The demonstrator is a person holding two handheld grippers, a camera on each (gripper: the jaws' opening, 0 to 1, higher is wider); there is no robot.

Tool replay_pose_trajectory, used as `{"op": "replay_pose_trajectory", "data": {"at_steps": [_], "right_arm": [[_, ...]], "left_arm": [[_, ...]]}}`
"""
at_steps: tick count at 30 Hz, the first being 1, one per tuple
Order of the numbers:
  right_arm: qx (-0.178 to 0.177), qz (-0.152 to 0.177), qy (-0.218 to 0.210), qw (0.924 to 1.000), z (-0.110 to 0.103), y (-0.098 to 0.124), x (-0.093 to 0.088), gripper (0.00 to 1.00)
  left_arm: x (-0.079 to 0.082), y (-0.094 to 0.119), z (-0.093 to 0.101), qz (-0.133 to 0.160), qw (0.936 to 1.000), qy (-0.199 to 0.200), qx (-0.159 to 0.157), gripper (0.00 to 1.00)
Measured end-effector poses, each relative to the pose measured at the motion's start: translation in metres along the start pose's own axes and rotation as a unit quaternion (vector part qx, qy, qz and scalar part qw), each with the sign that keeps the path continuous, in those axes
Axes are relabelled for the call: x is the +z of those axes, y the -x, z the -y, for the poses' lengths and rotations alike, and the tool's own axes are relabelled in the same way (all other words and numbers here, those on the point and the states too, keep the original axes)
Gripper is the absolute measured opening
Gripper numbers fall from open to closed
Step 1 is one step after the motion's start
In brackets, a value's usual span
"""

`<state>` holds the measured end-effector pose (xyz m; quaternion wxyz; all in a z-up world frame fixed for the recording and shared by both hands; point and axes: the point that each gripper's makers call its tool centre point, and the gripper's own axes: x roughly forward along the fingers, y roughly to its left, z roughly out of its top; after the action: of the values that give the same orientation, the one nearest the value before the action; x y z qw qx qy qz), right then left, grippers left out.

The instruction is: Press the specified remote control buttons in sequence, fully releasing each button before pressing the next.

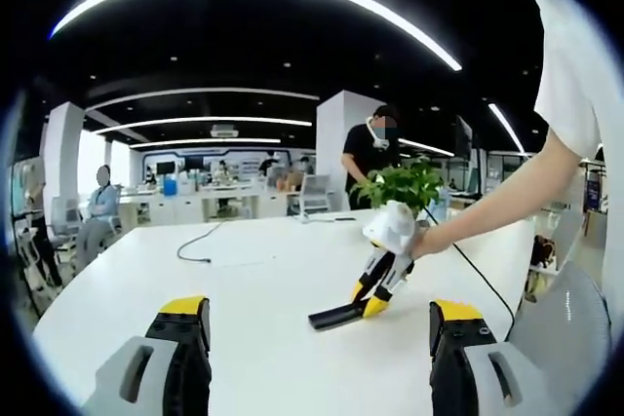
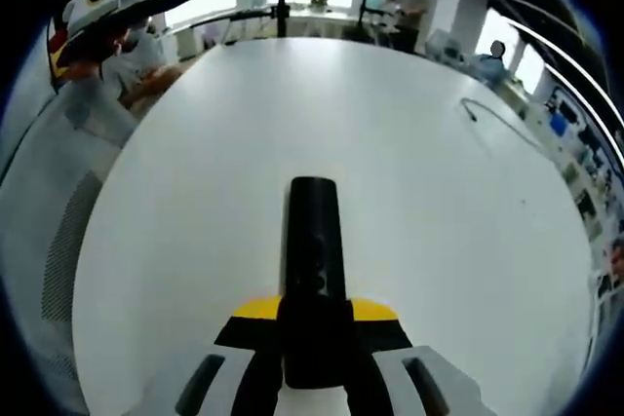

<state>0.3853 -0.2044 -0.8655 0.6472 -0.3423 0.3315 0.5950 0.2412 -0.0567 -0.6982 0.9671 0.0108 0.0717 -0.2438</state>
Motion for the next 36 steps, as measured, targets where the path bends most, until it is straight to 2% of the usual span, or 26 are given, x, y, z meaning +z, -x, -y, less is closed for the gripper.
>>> {"op": "replay_pose_trajectory", "data": {"at_steps": [14, 20, 26, 31, 34, 36], "right_arm": [[0.010, 0.005, -0.008, 0.9999, 0.0081, -0.0015, 0.0001, 0.21], [0.011, 0.007, -0.006, 0.9999, 0.0064, -0.0008, 0.0011, 0.22], [0.009, 0.010, -0.018, 0.9997, 0.0077, -0.0013, 0.0003, 0.22], [0.006, 0.029, -0.044, 0.9986, 0.0081, -0.0005, 0.0012, 0.22], [-0.003, 0.035, -0.052, 0.9981, 0.0077, 0.0001, 0.0008, 0.25], [-0.004, 0.046, -0.071, 0.9964, 0.0071, 0.0001, 0.0017, 0.28]], "left_arm": [[-0.0015, -0.0008, -0.0011, -0.003, 1.0000, 0.002, 0.002, 0.97], [-0.0011, -0.0021, 0.0048, -0.003, 0.9999, -0.006, -0.009, 0.98], [-0.0028, -0.0032, 0.0060, -0.007, 0.9999, -0.006, -0.012, 0.98], [-0.0046, -0.0035, 0.0045, -0.012, 0.9999, -0.006, -0.009, 0.98], [-0.0048, -0.0037, 0.0049, -0.013, 0.9998, -0.010, -0.009, 0.98], [-0.0049, -0.0035, 0.0045, -0.014, 0.9998, -0.011, -0.008, 0.98]]}}
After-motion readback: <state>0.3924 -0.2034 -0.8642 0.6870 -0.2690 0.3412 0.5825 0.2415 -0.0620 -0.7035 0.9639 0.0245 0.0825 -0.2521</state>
